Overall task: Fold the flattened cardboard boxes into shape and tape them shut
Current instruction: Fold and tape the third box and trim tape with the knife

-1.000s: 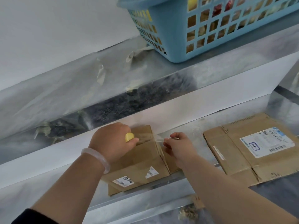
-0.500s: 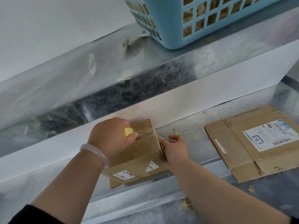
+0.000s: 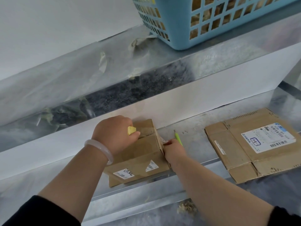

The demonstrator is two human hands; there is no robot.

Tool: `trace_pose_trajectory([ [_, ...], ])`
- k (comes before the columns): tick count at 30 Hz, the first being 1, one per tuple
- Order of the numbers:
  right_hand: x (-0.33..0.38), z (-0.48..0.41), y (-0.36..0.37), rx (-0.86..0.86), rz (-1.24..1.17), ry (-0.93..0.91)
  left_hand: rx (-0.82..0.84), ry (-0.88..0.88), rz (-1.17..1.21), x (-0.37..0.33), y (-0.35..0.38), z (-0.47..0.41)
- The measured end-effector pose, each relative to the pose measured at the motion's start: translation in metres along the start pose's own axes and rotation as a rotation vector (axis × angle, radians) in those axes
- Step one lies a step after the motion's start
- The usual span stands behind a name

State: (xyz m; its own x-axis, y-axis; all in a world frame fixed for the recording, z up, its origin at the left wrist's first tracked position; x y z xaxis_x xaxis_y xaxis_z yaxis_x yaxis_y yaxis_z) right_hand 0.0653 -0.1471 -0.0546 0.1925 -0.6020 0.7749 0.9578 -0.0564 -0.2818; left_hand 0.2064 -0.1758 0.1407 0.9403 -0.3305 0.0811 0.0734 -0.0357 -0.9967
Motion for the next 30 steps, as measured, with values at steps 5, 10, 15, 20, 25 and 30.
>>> trace_pose_trajectory([
  [5, 0.000, 0.015, -0.015, -0.114, -0.164, -0.101, 0.004, 0.005, 0.010, 0.001, 0.001, 0.000],
  [10, 0.010, 0.045, 0.003, 0.065, -0.245, -0.294, 0.013, 0.010, 0.019, 0.002, 0.002, 0.000],
  [15, 0.008, 0.042, 0.012, 0.289, -0.038, -0.148, 0.021, 0.023, 0.012, 0.000, 0.002, -0.001],
  [20, 0.053, 0.051, -0.010, 0.208, 0.136, -0.462, 0.017, 0.034, -0.010, 0.000, 0.001, -0.002],
  [25, 0.102, 0.073, 0.005, 0.203, 0.677, -0.817, 0.023, 0.065, -0.004, -0.003, -0.002, -0.001],
  [30, 0.101, 0.066, 0.009, 0.165, 0.773, -0.815, 0.057, 0.084, 0.000, 0.002, -0.001, -0.001],
])
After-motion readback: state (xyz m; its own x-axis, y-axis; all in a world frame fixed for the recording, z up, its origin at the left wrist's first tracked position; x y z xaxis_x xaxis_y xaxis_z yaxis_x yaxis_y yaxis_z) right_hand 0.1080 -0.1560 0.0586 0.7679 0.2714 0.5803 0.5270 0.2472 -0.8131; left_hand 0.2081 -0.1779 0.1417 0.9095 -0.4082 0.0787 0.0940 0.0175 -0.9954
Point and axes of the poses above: each hand's wrist, its own z-axis away from the middle knuckle, its own y-axis out of the palm, x = y × z, the point moved 8 cm from there along -z, towards the middle knuckle, and after that the axes turned 5 degrees about z, right-handed, at the moved point
